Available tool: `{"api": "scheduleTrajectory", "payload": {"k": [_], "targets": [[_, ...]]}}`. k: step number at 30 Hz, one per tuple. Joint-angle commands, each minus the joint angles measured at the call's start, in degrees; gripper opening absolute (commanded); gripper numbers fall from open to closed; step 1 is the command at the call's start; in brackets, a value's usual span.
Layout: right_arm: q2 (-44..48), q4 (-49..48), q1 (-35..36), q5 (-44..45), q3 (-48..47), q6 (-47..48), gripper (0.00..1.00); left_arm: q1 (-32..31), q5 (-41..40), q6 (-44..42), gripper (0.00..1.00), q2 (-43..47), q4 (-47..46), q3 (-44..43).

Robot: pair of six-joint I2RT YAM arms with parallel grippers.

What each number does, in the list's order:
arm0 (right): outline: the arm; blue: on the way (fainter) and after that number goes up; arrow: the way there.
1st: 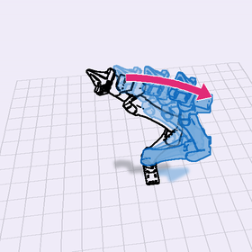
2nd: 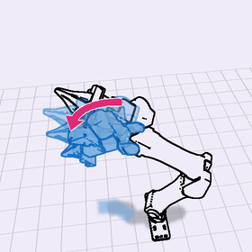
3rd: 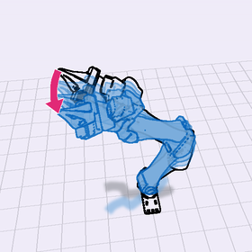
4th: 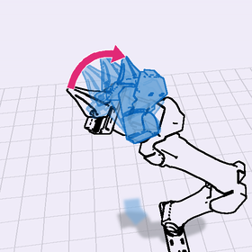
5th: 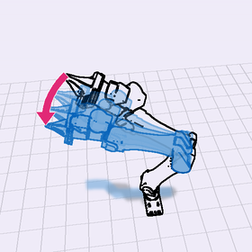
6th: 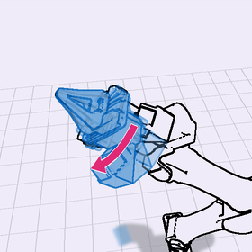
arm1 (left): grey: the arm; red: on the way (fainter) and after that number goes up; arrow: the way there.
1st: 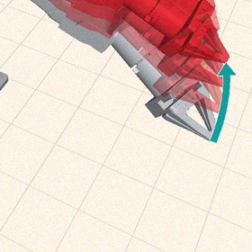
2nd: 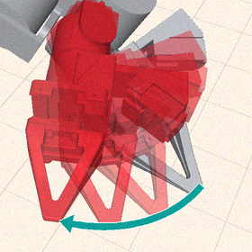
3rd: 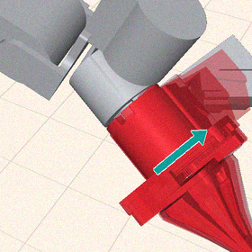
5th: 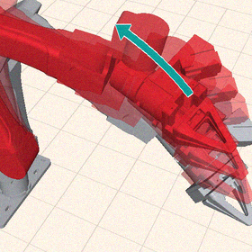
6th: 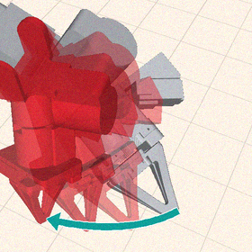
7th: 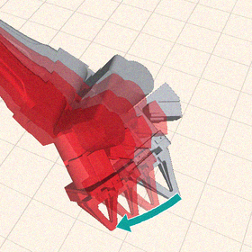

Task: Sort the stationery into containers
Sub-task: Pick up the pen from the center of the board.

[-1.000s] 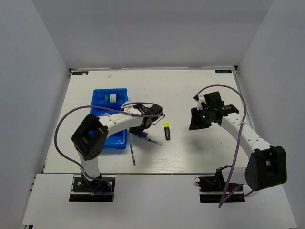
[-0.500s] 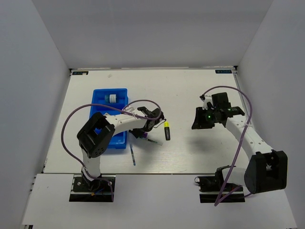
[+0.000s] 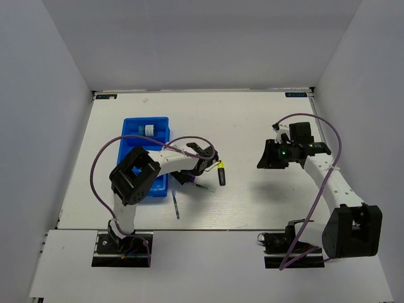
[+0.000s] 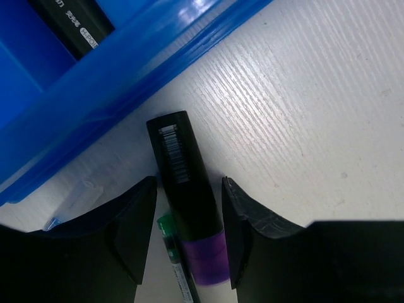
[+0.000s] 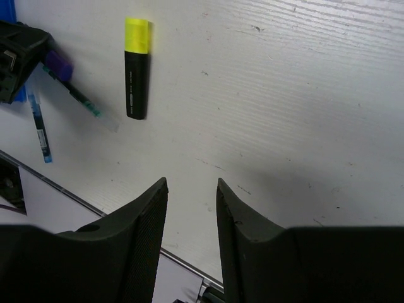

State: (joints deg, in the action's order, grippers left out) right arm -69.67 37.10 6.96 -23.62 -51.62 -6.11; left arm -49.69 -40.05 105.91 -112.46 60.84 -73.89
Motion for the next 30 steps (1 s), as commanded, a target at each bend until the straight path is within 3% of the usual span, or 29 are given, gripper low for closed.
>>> {"api": "scheduleTrajectory", "payload": {"k": [1,4,11,23,25,26,28,30], "targets": [[1.9,-0.63,-0.98,-2.49,0.2,-0.83,0.4,-0.23,-0.2,1.84,0.56,-0.82,0.42,-1.44],[2.17,-0.45,-1.77,-3.54,0.29,-0.92,0.4,-0.67,0.06,2.37,0.51,-1.61,0.86,-1.35],[2.87,-0.28,-3.53,-5.12,0.2,-1.01,0.4,-1.55,-0.9,1.5,0.21,-1.44,1.12,-1.52],[3.4,-0.01,-4.68,-7.67,1.08,0.48,0.4,-1.99,-7.67,-11.25,0.06,4.0,2.6,-14.96],[3.31,-0.1,-4.76,-8.2,1.16,1.27,0.33,-1.9,-9.33,-10.72,0.06,6.02,4.01,-14.88],[3.22,-0.27,-4.68,-8.46,1.43,1.54,0.18,-1.64,-9.69,-9.33,0.06,6.81,4.46,-14.53],[3.14,-0.36,-4.5,-9.34,1.34,2.41,0.05,0.02,-10.66,-8.7,0.06,10.76,5.08,-11.65],[3.14,-0.45,-4.59,-10.39,1.6,3.11,0.0,1.26,-10.66,-7.65,0.06,14.97,5.25,-9.71]]}}
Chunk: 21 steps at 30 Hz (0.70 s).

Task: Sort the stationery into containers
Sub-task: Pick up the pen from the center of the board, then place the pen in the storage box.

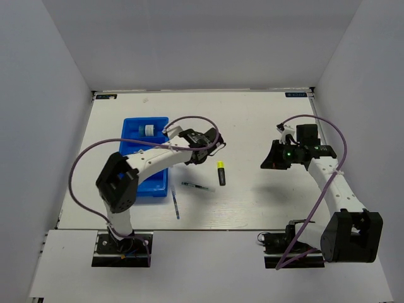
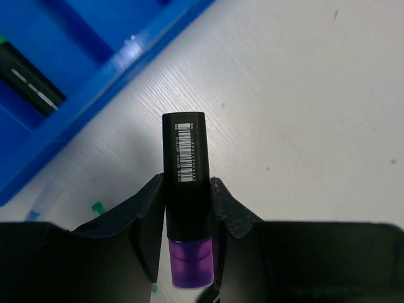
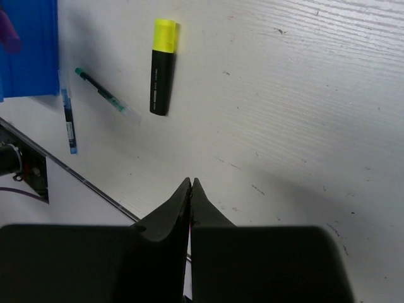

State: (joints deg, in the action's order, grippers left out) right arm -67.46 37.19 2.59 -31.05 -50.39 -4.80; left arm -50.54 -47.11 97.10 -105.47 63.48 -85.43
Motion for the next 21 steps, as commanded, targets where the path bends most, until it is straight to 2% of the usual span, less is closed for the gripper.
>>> {"api": "scheduleTrajectory", "payload": {"k": [1,4,10,18,21], "targets": [[0.84,-0.37,-0.13,-3.49,0.56,2.24,0.0,4.12,-3.51,1.34,0.06,9.22,2.61,4.8],[0.58,-0.45,-0.22,-5.07,0.82,3.21,0.0,7.72,-3.25,1.08,0.06,15.45,2.35,8.77],[-0.56,-0.1,-0.13,-6.04,0.91,3.66,0.0,14.24,-2.82,-0.32,0.06,20.64,3.23,13.0],[-1.62,-0.28,-0.22,-6.74,0.91,3.83,0.0,22.76,-0.79,-0.95,0.06,21.1,1.29,18.28],[-2.32,-0.1,-0.13,-7.62,1.0,4.35,0.09,25.31,0.44,-0.51,0.06,19.61,0.33,18.98]]}}
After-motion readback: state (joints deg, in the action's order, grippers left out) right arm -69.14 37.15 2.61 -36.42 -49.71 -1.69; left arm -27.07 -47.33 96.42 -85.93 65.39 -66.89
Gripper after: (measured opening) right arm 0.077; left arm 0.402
